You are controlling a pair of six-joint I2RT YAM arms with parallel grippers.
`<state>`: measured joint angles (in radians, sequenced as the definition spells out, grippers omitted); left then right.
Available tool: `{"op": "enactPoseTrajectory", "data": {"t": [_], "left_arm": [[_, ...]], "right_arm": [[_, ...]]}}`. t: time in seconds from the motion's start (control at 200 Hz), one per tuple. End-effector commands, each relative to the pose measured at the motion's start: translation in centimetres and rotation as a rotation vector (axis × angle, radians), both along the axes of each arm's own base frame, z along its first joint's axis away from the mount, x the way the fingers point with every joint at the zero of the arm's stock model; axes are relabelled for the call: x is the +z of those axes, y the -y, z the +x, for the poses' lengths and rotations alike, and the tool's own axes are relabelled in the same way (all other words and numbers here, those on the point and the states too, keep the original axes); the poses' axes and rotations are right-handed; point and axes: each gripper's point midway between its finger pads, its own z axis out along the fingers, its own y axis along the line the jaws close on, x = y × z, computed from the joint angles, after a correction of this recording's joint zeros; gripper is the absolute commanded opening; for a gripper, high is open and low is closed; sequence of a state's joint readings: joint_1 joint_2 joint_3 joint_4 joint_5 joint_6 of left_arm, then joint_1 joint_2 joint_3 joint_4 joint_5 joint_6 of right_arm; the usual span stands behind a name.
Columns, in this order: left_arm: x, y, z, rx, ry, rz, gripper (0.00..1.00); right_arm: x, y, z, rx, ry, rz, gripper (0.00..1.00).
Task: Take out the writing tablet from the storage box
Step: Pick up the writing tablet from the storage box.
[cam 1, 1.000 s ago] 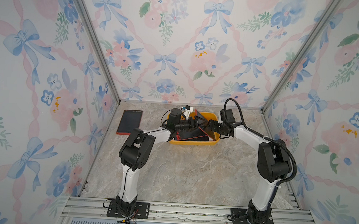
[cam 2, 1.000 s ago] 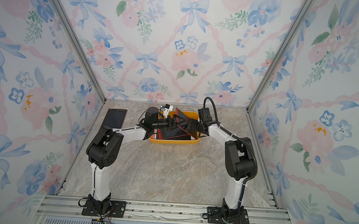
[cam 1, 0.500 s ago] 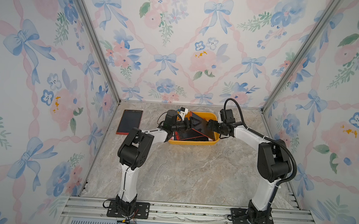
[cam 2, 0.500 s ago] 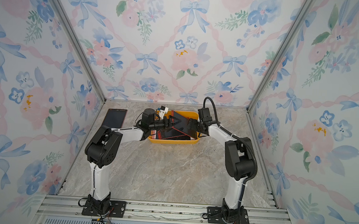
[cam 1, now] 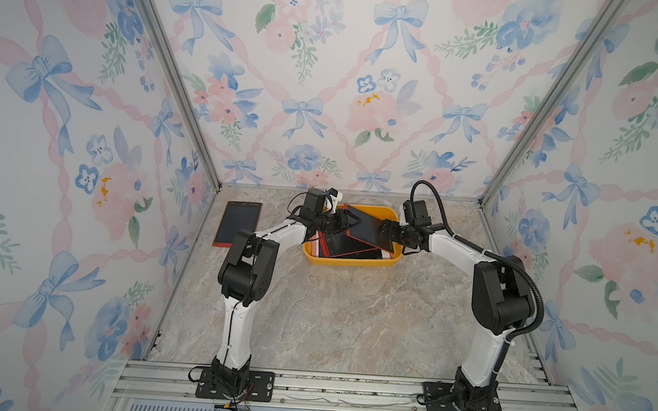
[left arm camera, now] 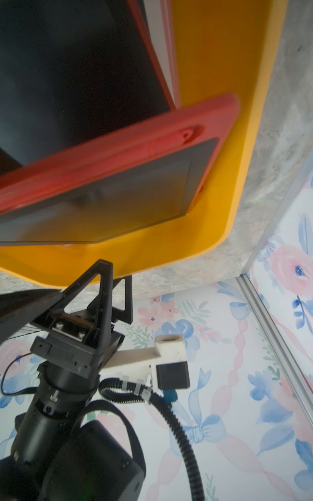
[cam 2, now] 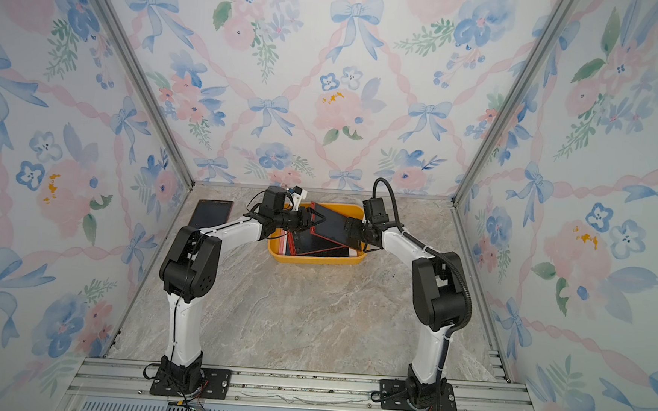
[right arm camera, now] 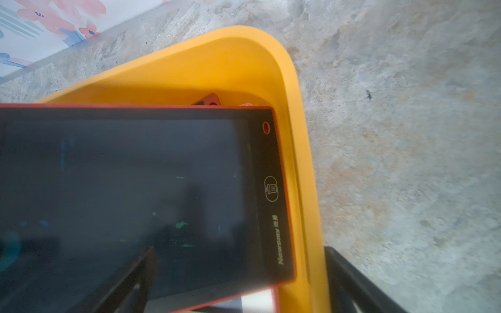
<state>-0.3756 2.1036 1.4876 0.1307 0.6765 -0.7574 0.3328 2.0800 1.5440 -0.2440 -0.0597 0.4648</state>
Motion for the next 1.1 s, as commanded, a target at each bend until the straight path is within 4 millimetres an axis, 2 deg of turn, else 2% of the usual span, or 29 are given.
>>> {"op": "enactPoseTrajectory", "data": {"t": [0.0,0.09,0.155,0.25,0.415,0.605,0.84,1.095], "left_arm": [[-2.7,-1.0,-0.1,-0.006,-0.034,0.086,0.44],[-3.1,-1.2,-0.3,-0.008,-0.035,0.112,0.36],[-3.3,-1.5,-0.2,-0.006,-0.035,0.127,0.2],[-3.7,-1.7,-0.3,-0.006,-0.042,0.145,0.1],[-4.1,-2.2,-0.4,0.004,-0.05,0.166,0.05],[-3.4,-3.1,-0.1,0.037,-0.052,0.171,0.0],[-0.4,-5.4,0.0,0.094,-0.05,0.127,0.0],[4.1,-10.1,0.2,0.202,-0.037,0.058,0.0]], "right_arm": [[-1.4,-0.7,-0.6,0.019,-0.038,0.008,0.97],[-1.4,-0.7,-0.5,0.018,-0.037,0.01,0.97],[-1.4,-0.8,-0.5,0.019,-0.038,0.01,0.97],[-1.4,-0.7,-0.6,0.018,-0.038,0.007,0.97],[-0.9,-0.4,-0.6,0.013,-0.026,-0.005,0.97],[-0.2,0.6,-0.5,-0.004,-0.007,-0.035,0.97],[-0.4,2.6,-0.5,-0.046,-0.012,-0.048,0.97],[-0.3,3.8,-0.1,-0.067,-0.006,-0.05,0.97]]}}
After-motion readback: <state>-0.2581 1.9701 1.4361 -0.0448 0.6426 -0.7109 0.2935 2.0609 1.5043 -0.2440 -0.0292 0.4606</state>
